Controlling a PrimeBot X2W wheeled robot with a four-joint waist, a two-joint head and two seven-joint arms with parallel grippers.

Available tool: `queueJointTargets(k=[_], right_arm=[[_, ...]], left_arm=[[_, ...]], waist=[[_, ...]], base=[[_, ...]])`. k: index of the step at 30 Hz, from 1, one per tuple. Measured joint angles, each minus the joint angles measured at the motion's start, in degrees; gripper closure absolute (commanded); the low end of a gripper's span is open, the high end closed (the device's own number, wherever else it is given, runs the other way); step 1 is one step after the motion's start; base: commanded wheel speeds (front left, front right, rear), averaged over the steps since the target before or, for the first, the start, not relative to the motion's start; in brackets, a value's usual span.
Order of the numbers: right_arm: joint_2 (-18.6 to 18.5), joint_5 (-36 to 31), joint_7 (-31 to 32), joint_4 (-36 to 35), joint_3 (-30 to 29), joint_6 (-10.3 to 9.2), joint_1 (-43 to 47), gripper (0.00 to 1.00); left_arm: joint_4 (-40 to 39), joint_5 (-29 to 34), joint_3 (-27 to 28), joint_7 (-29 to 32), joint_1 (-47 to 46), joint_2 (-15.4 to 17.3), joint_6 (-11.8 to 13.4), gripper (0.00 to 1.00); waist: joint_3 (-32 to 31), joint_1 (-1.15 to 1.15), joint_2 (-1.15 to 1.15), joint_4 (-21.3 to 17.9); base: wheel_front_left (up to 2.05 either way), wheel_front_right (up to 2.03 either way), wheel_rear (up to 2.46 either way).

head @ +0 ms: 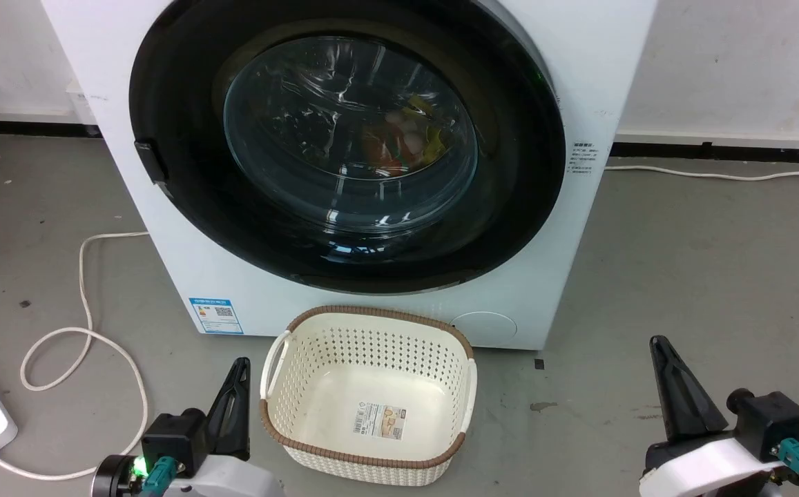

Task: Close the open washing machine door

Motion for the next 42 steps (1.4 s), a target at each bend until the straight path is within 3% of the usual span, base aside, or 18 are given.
queueJointTargets(k=[42], right_arm=[[0.0, -1.96, 4.9, -2.94, 0.56, 0.0, 0.01, 1.0]], left_arm=[[-4.07, 2.08, 0.48, 4.8, 0.01, 0.0, 1.35, 1.0]], waist=[[0.46, 0.0, 0.0, 0.53]], base=[[0.0, 0.0, 0.0]])
